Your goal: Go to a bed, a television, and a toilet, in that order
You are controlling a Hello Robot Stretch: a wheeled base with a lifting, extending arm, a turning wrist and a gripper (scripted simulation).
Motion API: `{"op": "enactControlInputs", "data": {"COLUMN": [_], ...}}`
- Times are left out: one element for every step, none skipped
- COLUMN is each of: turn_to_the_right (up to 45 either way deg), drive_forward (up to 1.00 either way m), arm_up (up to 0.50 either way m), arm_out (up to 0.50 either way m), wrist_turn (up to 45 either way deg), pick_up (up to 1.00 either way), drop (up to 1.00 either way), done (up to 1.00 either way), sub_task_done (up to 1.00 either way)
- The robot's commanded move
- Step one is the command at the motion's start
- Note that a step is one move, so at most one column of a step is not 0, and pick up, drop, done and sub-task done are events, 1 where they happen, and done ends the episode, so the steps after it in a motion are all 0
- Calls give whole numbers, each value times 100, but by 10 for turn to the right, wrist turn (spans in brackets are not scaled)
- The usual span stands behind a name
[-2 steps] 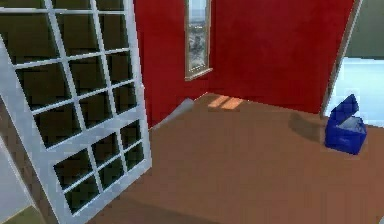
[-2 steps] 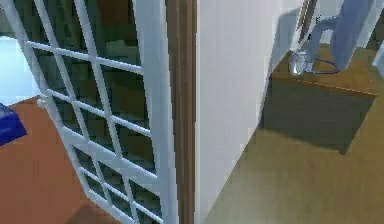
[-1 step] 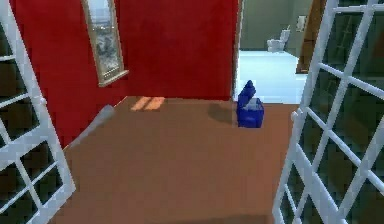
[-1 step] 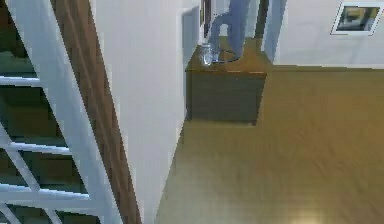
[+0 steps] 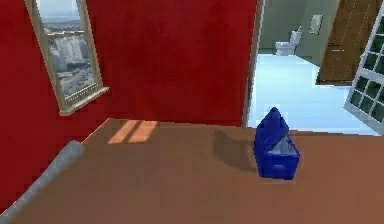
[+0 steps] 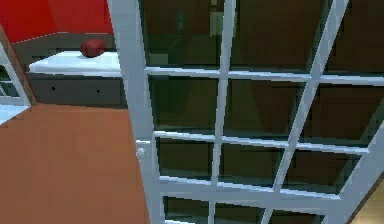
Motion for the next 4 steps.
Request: {"op": "enactControlInputs", "data": {"turn_to_the_right": [30,0,450,30], "drive_forward": [0,50,0,0], "arm_up": [0,0,0,0], "arm_out": [0,0,0,0], "wrist_turn": [0,0,0,0], "pick_up": [0,0,0,0], "drop": [0,0,0,0], "done": [0,0,0,0], "sub_task_done": [0,0,0,0]}}
